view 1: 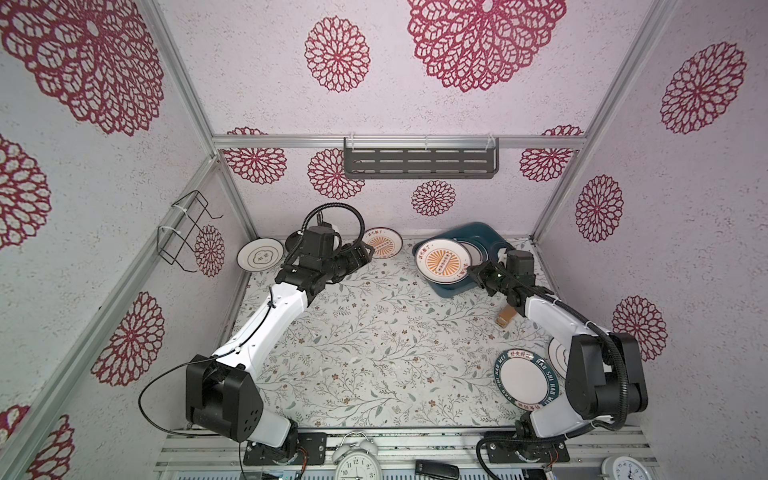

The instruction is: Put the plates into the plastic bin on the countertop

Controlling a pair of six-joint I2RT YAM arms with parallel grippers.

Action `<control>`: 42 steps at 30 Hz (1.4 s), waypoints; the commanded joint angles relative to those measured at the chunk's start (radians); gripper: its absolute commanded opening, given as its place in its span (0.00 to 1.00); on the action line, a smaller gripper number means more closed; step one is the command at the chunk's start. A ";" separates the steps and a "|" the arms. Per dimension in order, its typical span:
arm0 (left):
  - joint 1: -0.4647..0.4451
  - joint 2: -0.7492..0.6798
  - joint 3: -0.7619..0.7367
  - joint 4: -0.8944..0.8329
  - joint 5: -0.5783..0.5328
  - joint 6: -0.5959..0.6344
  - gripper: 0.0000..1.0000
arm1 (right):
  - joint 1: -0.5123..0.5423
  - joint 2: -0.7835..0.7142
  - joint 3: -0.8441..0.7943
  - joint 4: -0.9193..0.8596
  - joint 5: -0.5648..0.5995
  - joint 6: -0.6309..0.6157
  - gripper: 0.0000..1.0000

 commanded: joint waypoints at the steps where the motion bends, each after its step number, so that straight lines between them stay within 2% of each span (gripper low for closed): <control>1: 0.027 0.042 0.031 0.057 0.001 0.037 0.94 | -0.040 0.027 0.075 -0.005 0.062 -0.011 0.00; 12: 0.110 0.180 0.111 0.085 0.075 0.068 0.99 | -0.098 0.232 0.263 -0.024 0.141 -0.051 0.00; 22: 0.169 0.267 0.135 0.110 0.117 0.071 0.97 | -0.106 0.374 0.382 -0.062 0.209 -0.041 0.00; 27: 0.192 0.350 0.187 0.097 0.174 0.069 0.97 | -0.106 0.438 0.405 0.006 0.240 0.010 0.00; 32: 0.207 0.442 0.254 0.087 0.213 0.071 0.97 | -0.103 0.482 0.455 -0.017 0.235 0.016 0.00; 36: 0.219 0.599 0.336 0.090 0.276 0.032 0.97 | -0.102 0.494 0.466 -0.044 0.234 0.009 0.00; 38: 0.218 0.657 0.383 0.082 0.280 0.018 0.97 | -0.102 0.496 0.471 -0.062 0.236 0.007 0.19; 42: 0.222 0.770 0.481 0.047 0.290 -0.014 0.97 | -0.101 0.497 0.490 -0.104 0.234 -0.010 0.46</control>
